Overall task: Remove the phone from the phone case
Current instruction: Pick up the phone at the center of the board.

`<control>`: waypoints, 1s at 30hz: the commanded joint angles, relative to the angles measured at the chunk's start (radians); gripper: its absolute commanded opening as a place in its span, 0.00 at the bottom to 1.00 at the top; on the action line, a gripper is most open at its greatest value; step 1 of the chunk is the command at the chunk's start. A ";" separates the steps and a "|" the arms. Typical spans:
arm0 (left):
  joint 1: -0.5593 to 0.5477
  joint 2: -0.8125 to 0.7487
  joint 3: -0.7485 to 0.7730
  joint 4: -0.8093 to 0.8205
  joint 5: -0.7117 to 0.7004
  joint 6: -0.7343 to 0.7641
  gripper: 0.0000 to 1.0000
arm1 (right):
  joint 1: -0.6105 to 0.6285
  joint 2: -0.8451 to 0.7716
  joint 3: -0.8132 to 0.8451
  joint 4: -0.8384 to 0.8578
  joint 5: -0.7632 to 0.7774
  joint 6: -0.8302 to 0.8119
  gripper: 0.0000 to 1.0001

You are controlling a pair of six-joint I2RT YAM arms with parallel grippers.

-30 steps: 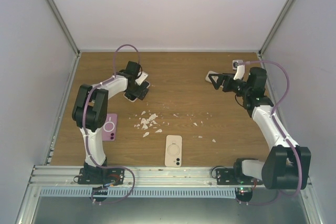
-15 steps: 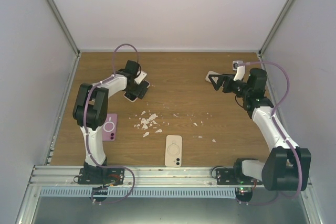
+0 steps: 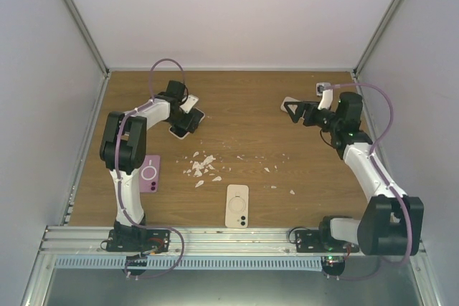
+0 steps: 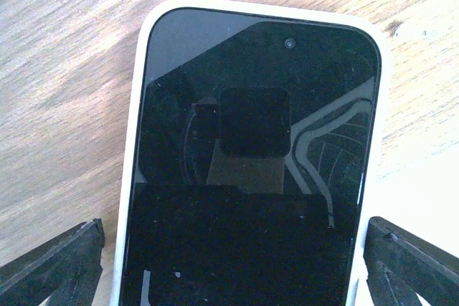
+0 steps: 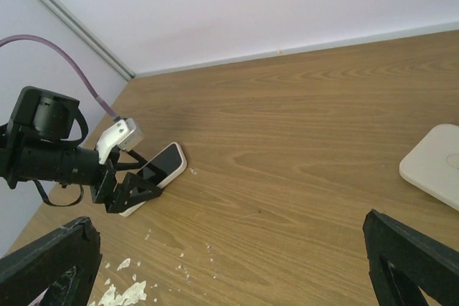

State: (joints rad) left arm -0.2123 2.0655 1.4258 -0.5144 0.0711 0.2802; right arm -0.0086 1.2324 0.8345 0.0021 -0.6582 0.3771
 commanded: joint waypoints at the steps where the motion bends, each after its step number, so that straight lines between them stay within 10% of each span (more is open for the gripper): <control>1: -0.009 0.068 -0.023 -0.051 0.007 0.023 0.95 | 0.041 0.058 0.060 0.021 -0.022 0.022 1.00; 20: -0.079 -0.182 -0.070 0.029 0.084 -0.091 0.56 | 0.188 0.253 0.222 0.076 0.036 0.160 1.00; 30: -0.151 -0.313 -0.058 0.075 0.081 -0.143 0.52 | 0.203 0.302 0.219 0.097 0.011 0.305 0.98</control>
State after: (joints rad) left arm -0.3233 1.8259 1.3441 -0.5175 0.1341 0.1680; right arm 0.1768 1.5162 1.0351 0.0616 -0.6300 0.5945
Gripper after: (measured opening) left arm 0.805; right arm 0.993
